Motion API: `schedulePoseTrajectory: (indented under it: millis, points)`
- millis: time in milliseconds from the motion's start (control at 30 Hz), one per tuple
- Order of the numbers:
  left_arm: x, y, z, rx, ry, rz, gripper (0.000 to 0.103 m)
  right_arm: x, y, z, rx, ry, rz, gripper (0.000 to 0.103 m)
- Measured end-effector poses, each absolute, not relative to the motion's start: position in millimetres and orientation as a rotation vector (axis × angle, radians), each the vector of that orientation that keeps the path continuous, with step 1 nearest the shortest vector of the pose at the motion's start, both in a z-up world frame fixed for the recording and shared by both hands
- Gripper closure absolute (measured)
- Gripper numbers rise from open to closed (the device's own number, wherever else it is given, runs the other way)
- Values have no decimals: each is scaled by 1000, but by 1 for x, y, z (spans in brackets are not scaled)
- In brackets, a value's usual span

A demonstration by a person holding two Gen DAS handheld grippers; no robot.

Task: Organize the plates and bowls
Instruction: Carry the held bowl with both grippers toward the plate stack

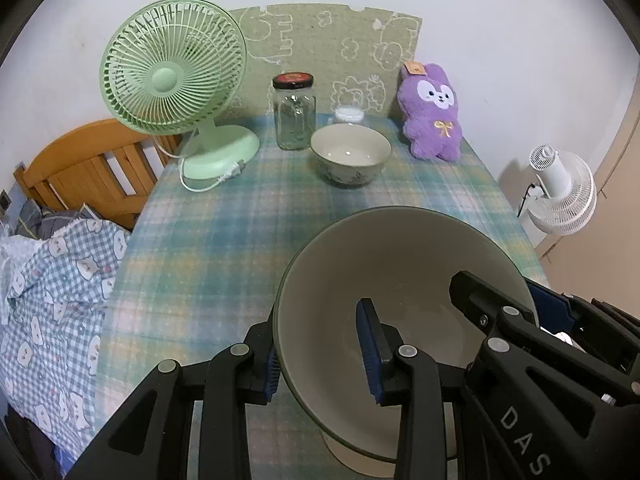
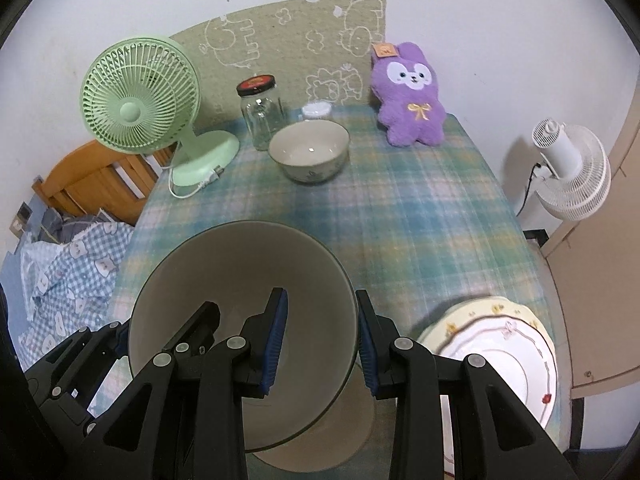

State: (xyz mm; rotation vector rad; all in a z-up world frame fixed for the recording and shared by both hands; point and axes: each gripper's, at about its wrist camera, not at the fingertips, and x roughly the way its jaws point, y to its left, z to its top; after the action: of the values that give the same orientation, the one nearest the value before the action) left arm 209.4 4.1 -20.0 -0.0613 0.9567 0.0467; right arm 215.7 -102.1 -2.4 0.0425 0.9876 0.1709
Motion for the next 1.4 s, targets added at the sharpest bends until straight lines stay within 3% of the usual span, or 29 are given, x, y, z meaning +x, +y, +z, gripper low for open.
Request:
schedulePoseTrajectory:
  millis: [1400]
  points:
    - [183,-17,-81,-64,1070,41,70,192,-126,-68,55,1107,159,67]
